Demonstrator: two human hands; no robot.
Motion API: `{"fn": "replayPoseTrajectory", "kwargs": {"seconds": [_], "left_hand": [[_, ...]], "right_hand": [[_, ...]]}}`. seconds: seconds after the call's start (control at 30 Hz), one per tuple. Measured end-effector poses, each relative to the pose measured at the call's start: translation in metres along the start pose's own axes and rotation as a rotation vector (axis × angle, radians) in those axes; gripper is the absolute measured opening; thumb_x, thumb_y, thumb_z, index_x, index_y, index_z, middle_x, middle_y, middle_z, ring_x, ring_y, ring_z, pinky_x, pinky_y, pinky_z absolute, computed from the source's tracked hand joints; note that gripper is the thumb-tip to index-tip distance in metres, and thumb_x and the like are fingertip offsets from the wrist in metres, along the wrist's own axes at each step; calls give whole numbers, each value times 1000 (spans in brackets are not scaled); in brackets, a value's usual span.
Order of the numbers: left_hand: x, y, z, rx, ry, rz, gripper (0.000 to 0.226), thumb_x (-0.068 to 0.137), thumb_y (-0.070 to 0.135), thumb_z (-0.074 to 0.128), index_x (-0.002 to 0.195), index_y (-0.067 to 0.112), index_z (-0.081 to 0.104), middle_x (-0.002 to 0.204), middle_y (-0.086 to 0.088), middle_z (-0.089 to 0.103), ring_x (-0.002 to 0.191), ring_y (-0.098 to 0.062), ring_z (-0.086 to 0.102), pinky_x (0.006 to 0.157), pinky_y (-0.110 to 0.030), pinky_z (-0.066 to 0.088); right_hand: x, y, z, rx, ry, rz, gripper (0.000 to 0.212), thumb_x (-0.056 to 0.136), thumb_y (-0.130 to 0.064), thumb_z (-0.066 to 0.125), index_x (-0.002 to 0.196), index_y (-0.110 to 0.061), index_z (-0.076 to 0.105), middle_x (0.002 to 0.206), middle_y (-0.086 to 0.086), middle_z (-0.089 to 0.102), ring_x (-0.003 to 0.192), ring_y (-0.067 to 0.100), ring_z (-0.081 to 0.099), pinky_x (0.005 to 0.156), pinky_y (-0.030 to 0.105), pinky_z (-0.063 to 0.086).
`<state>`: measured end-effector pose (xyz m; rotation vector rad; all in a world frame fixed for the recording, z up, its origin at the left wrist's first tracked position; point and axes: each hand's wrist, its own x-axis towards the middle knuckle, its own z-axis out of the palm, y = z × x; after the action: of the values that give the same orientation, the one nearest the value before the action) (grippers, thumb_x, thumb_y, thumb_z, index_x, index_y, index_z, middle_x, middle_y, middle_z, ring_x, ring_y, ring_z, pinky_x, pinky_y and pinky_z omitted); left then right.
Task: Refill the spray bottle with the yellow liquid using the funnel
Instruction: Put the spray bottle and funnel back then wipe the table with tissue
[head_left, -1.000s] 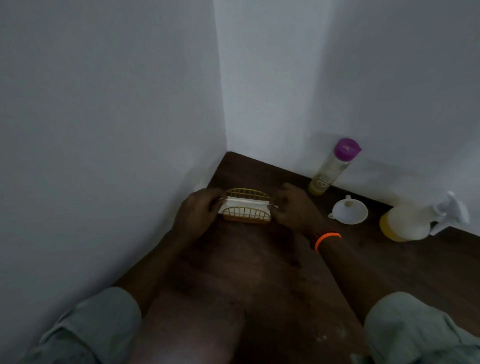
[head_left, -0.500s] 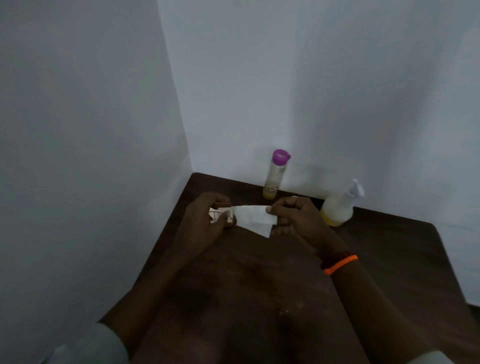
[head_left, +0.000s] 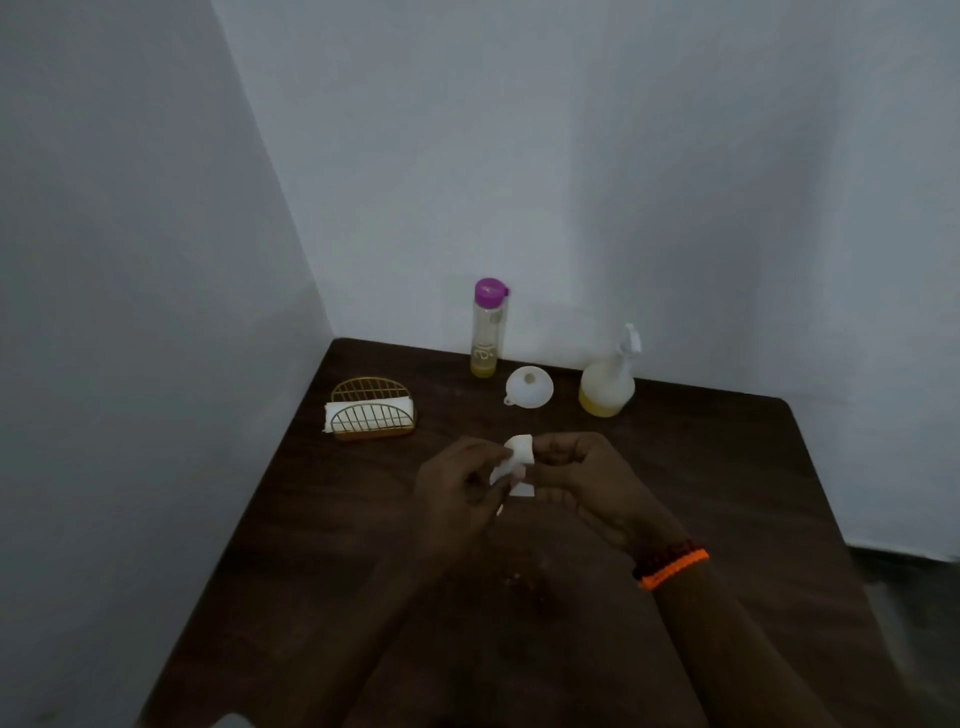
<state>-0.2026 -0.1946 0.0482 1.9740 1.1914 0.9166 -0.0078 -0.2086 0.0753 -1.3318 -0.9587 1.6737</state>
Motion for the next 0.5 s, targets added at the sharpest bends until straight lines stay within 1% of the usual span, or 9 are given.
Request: {"fn": "replayPoseTrajectory", "kwargs": {"seconds": [0.03, 0.07, 0.1, 0.13, 0.23, 0.3, 0.33, 0.4, 0.5], "left_hand": [[-3, -2, 1, 57, 23, 47, 22, 85, 25, 74, 105, 16, 74, 101, 9, 69, 91, 7, 58, 83, -4, 44], [0, -2, 5, 45, 82, 61, 22, 85, 26, 73, 104, 15, 74, 99, 7, 70, 89, 8, 58, 82, -3, 43], [0, -1, 9, 29, 84, 48, 20, 85, 23, 73, 102, 13, 75, 96, 7, 70, 86, 9, 58, 80, -2, 43], [0, 8, 12, 10, 76, -12, 15, 86, 19, 73, 100, 12, 75, 92, 9, 68, 82, 10, 58, 77, -2, 43], [-3, 4, 19, -37, 107, -114, 10, 88, 14, 71, 98, 13, 74, 86, 14, 64, 76, 8, 59, 73, -3, 44], [-3, 6, 18, 17, 85, -123, 11, 91, 19, 69, 102, 18, 72, 88, 18, 62, 81, 11, 60, 73, -1, 43], [-3, 7, 17, 26, 60, -140, 10, 93, 23, 67, 103, 21, 70, 90, 20, 62, 84, 12, 59, 73, -2, 43], [-1, 8, 12, 5, 15, -156, 9, 95, 27, 64, 102, 23, 68, 90, 15, 65, 87, 7, 61, 72, -7, 47], [2, 5, 8, 7, -77, -73, 8, 97, 27, 61, 100, 21, 66, 90, 9, 68, 87, -1, 64, 75, -18, 53]], "right_hand": [[-3, 1, -2, -22, -14, -11, 35, 79, -3, 76, 114, -4, 72, 113, 16, 73, 108, 31, 70, 99, 54, 51], [-5, 2, -4, -55, -15, -26, 34, 80, 1, 74, 114, -3, 71, 112, 16, 74, 107, 31, 70, 98, 54, 52], [-6, 3, -6, -94, -5, -39, 33, 81, 4, 72, 113, -2, 71, 110, 16, 74, 105, 30, 71, 97, 54, 53], [-6, 4, -7, -141, 13, -48, 31, 82, 5, 71, 112, -2, 72, 108, 14, 75, 103, 28, 72, 96, 53, 54], [-4, 7, -14, -247, 69, -45, 26, 82, 0, 73, 108, -6, 73, 104, 9, 76, 98, 22, 74, 92, 49, 57], [-2, 9, -20, -279, 80, -43, 25, 83, -2, 74, 107, -8, 74, 104, 8, 76, 97, 21, 74, 90, 48, 58], [-2, 9, -23, -318, 84, -53, 24, 83, -2, 73, 106, -10, 74, 103, 6, 76, 96, 19, 74, 88, 45, 59], [-3, 8, -28, -447, 101, -94, 23, 85, -2, 71, 104, -14, 75, 100, 2, 77, 91, 12, 74, 84, 36, 61], [-1, 4, -32, -678, 112, -152, 30, 83, -5, 72, 107, -22, 73, 106, -8, 73, 94, 0, 69, 81, 21, 55]]}}
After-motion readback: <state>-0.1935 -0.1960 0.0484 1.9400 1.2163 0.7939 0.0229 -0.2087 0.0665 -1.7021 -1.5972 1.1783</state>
